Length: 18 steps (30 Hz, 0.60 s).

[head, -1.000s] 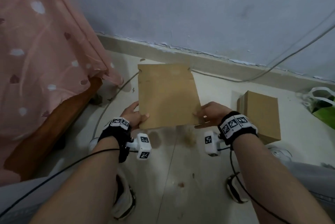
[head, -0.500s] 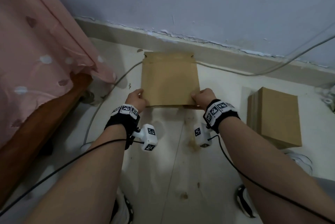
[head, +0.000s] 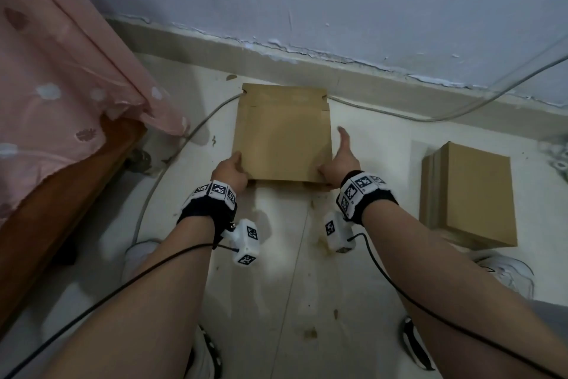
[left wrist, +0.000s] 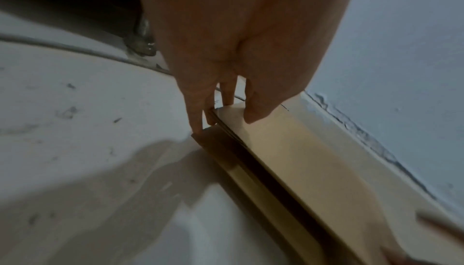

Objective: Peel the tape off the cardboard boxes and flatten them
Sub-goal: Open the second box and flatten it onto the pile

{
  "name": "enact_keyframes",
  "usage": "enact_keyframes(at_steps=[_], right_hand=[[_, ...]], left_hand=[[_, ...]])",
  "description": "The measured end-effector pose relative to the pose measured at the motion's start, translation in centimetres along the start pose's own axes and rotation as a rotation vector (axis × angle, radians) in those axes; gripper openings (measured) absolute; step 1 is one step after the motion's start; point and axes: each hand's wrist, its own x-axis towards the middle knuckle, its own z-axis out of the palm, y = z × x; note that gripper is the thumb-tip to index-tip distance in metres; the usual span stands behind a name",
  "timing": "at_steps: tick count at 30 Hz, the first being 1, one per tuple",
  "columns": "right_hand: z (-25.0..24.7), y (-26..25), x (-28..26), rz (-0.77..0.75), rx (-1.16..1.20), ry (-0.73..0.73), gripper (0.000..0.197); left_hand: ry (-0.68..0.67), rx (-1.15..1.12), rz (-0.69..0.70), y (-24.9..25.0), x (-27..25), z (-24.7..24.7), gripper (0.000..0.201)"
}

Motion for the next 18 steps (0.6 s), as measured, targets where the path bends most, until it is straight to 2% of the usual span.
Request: enact_keyframes(at_steps=[1, 3, 6, 9, 13, 15, 18], right_hand=[[0.2, 0.2, 0.1, -0.071, -0.083, -0.025, 0.081], [0.9, 0.3, 0.6, -0.167, -0.286, -0.086, 0.071], [1.9, 0.7, 1.3, -0.130, -0.442, -0.177, 0.067], [2.4, 1.6, 1.2, -0.103, -0.500, -0.236, 0.071], [1.6, 1.3, 2.0, -0.119, -0.490, -0.199, 0.065], [0.6, 0.6, 2.2, -0.119, -0.398, -0.135, 0.055], [-1.1, -0.3, 1.9, -0.177, -0.175, -0.007, 0.042]], left_hand=[[-0.030, 0.065, 0.005, 0.0, 0.0, 0.1, 0.058], [-0.077, 0.168, -0.006, 0.0, 0.0, 0.3, 0.052], [-0.138, 0.259, -0.072, -0.3, 0.2, 0.8, 0.041], [-0.176, 0.293, -0.097, -0.6, 0.3, 1.3, 0.044], [-0.194, 0.198, -0.108, -1.2, 1.0, 1.3, 0.061], [-0.138, 0.087, -0.100, -1.4, 1.2, 0.9, 0.066], [-0.021, -0.006, -0.050, -0.9, 1.2, -0.3, 0.062]])
